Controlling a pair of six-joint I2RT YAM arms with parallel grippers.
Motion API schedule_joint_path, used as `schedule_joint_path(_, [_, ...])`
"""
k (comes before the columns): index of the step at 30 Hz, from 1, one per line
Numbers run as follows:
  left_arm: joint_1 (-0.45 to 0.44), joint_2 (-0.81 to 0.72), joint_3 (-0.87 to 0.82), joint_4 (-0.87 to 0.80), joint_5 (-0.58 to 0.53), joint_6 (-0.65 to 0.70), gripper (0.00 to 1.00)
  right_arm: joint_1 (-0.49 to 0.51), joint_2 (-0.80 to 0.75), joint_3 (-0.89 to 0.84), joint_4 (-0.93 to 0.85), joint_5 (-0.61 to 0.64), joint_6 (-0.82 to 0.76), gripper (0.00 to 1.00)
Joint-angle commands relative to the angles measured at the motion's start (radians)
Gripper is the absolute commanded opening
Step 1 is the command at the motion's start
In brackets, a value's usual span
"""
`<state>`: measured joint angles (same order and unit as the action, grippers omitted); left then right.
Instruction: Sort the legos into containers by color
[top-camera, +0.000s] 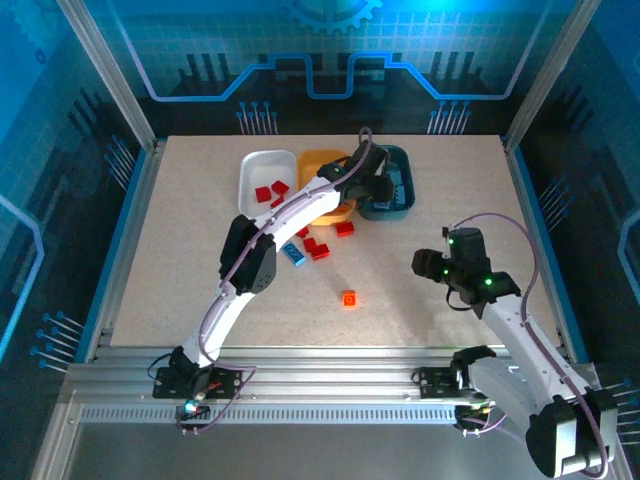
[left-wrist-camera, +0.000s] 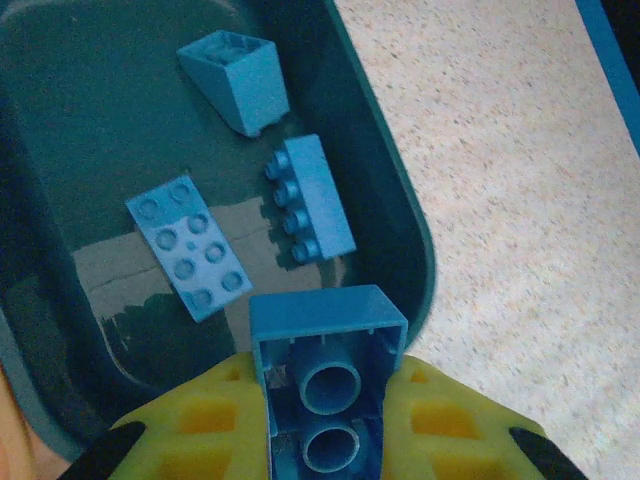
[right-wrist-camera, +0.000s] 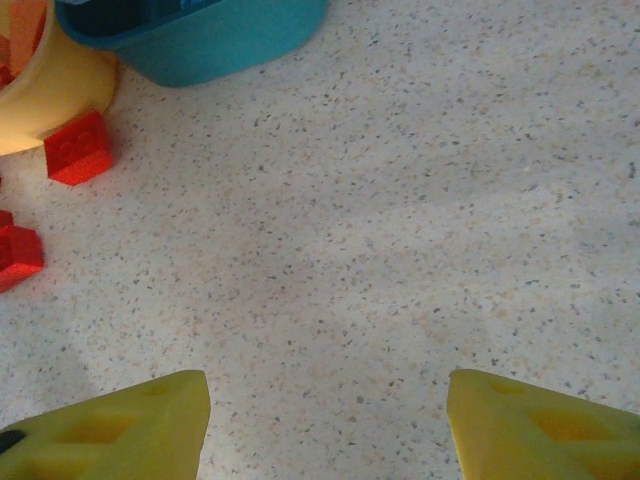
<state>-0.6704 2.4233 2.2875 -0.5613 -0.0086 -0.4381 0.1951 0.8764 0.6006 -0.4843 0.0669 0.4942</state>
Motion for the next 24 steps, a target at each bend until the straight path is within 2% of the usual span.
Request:
schedule_joint_path(1, [0.014, 0.029, 0.057, 0.085, 0.023, 0.003, 0.19, -0.013, -0.023, -0.016, 0.012, -0.036, -0.005, 0.65])
schedule_joint_path(5, [0.020, 0.062, 0.084, 0.098, 0.013, -0.002, 0.22, -0.014, -0.034, -0.020, 0.013, -0.051, -0.009, 0.65])
schedule_joint_path(7, [0.023, 0.077, 0.088, 0.109, 0.011, -0.010, 0.34, -0.014, -0.027, -0.022, 0.017, -0.064, -0.012, 0.65])
schedule_joint_path(9, [0.027, 0.091, 0.098, 0.107, 0.010, -0.010, 0.38, -0.014, -0.018, -0.022, 0.018, -0.079, -0.017, 0.66])
schedule_joint_path(10, [0.026, 0.093, 0.100, 0.107, 0.010, -0.008, 0.42, -0.014, -0.015, -0.021, 0.018, -0.084, -0.016, 0.66])
schedule_joint_path(11, [0.028, 0.094, 0.101, 0.109, 0.009, -0.007, 0.50, -0.013, -0.015, -0.019, 0.018, -0.090, -0.018, 0.66])
schedule_joint_path(13, [0.031, 0.090, 0.109, 0.105, 0.019, -0.004, 0.56, -0.010, -0.014, -0.014, 0.018, -0.103, -0.027, 0.66])
schedule_joint_path(14, [0.032, 0.083, 0.116, 0.098, 0.021, -0.003, 0.62, 0.000, -0.014, -0.008, 0.017, -0.106, -0.037, 0.67])
schedule_joint_path(16, [0.033, 0.058, 0.128, 0.085, 0.021, 0.005, 0.65, 0.032, -0.006, 0.008, 0.005, -0.086, -0.058, 0.68])
schedule_joint_path(18, [0.035, 0.024, 0.128, 0.086, 0.007, 0.010, 0.75, 0.075, 0.004, 0.027, -0.009, -0.052, -0.066, 0.69])
schedule_joint_path(22, [0.048, -0.062, 0.103, 0.064, 0.031, -0.006, 0.77, 0.188, 0.038, 0.059, -0.009, -0.008, -0.072, 0.69])
schedule_joint_path(24, [0.053, -0.156, 0.001, 0.069, 0.016, -0.012, 0.80, 0.298, 0.099, 0.088, -0.014, 0.048, -0.070, 0.71])
